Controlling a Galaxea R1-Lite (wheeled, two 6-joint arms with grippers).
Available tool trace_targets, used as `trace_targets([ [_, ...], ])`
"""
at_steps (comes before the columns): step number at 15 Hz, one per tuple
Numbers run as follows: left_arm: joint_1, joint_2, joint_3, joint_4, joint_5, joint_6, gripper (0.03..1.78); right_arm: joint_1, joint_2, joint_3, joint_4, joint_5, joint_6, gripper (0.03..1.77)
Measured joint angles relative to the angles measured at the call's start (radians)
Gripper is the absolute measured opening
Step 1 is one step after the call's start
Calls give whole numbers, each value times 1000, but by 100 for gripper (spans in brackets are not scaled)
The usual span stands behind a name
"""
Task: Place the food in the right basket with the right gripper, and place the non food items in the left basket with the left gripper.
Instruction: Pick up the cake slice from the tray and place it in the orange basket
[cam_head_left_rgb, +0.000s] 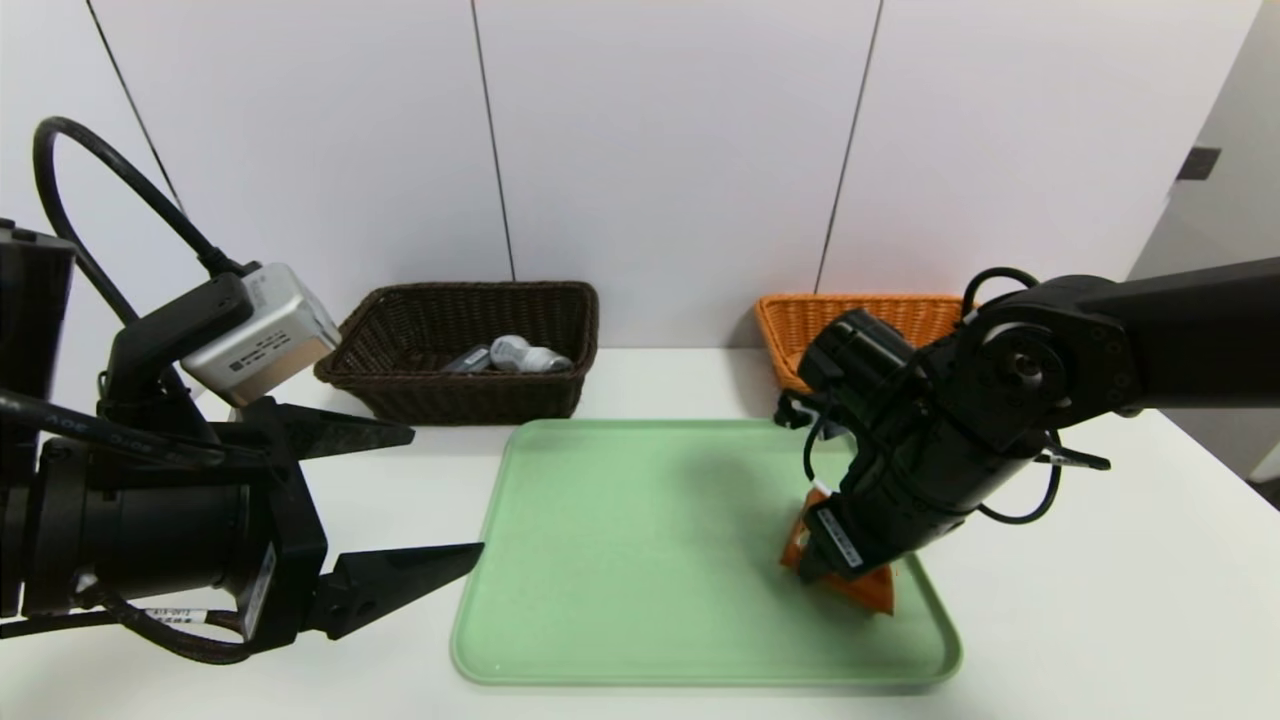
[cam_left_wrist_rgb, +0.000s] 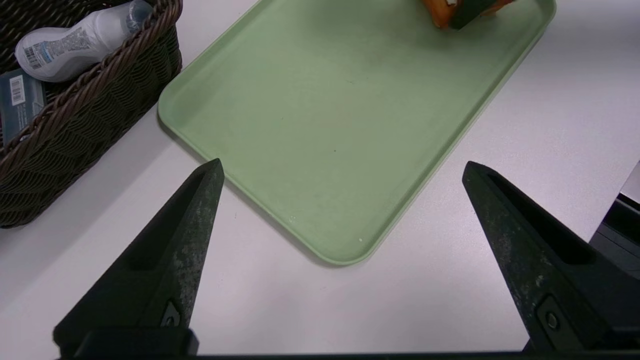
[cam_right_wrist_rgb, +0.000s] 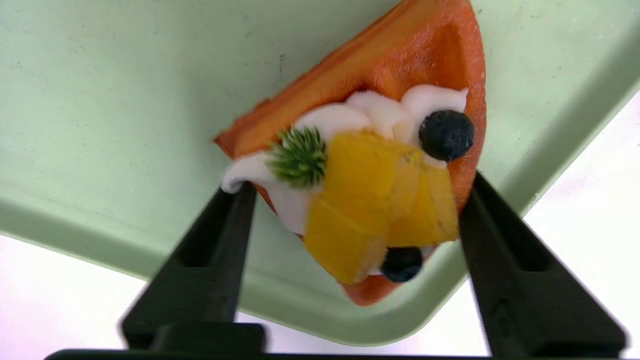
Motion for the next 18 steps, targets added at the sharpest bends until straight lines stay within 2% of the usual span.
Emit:
trace_targets([
  [2,1,0,-1,-1,1,-1,169,0,0,0,0,0,2,98],
  [5,1,1,-2,-1,0,0,169,-4,-8,-4,0,0,4,85],
  [14,1,0,-1,0,-1,-1,169,-11,-161,-128,4,-1,6,84],
  [18,1,-1,0,0,-1,-1,169,-34,-192,-227,24,-43,6,84],
])
